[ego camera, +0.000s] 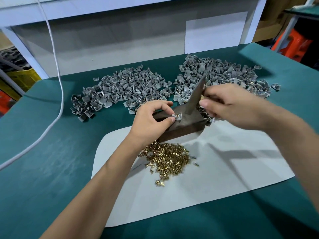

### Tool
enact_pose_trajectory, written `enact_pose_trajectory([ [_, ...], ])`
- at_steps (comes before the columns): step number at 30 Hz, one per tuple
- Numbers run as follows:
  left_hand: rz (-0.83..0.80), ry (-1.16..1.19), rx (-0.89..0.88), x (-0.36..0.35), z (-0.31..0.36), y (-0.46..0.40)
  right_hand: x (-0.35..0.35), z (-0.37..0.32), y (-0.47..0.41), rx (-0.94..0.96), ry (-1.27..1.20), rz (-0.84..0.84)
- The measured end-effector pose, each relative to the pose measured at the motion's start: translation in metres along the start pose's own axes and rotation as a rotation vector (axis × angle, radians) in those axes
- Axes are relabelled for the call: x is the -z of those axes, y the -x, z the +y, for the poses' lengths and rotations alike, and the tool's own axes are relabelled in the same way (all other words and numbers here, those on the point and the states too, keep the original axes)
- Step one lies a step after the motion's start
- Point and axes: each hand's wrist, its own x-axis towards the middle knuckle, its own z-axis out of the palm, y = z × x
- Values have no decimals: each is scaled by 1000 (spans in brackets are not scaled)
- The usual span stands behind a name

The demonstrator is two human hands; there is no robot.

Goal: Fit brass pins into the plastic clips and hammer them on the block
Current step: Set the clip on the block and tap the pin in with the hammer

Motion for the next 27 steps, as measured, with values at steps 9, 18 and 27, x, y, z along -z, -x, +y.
enact_pose_trajectory([
  [9,-38,69,124,1,2,-1,-16,-11,-9,67,137,349],
  [18,-35,81,138,2,2,-1,-16,-11,-11,14,355,288],
  [27,-29,95,162,2,4,-1,-22,-23,-11,-14,473,242],
])
